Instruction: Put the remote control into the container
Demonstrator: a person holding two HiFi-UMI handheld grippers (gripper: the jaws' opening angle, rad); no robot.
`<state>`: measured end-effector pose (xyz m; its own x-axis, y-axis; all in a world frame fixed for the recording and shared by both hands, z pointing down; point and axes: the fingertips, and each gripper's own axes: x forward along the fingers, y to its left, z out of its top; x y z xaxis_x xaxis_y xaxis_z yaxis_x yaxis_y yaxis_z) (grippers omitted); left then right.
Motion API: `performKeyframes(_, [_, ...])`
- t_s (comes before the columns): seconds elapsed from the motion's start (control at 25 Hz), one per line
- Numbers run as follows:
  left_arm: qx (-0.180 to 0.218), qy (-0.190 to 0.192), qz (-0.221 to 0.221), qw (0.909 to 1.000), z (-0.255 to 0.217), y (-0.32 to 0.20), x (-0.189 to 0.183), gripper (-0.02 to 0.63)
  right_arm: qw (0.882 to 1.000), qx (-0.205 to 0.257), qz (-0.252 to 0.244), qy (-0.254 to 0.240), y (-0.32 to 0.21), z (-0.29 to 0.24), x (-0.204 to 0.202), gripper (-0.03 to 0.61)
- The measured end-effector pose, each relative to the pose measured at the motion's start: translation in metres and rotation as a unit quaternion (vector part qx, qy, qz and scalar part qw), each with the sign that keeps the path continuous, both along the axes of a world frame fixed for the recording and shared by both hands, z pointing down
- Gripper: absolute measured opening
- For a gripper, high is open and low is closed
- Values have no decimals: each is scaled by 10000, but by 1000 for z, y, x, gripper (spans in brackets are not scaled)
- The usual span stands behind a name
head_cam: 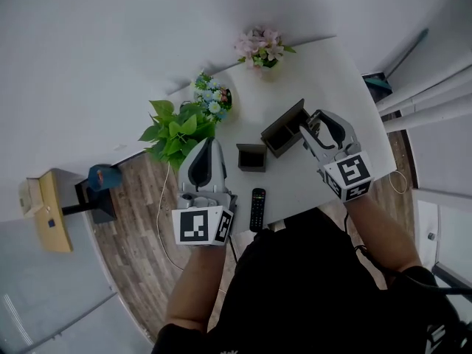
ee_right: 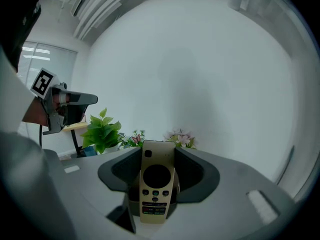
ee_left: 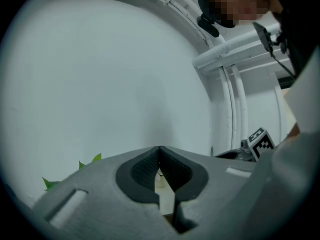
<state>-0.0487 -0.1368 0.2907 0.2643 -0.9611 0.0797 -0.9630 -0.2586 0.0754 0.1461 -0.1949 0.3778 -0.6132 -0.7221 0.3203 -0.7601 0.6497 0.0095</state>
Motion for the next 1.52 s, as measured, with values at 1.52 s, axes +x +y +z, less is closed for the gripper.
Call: performKeyframes(1.52, [-368, -237, -472, 9979, 25, -27, -14, 0, 9997, 34, -225, 31, -38, 57, -16, 198])
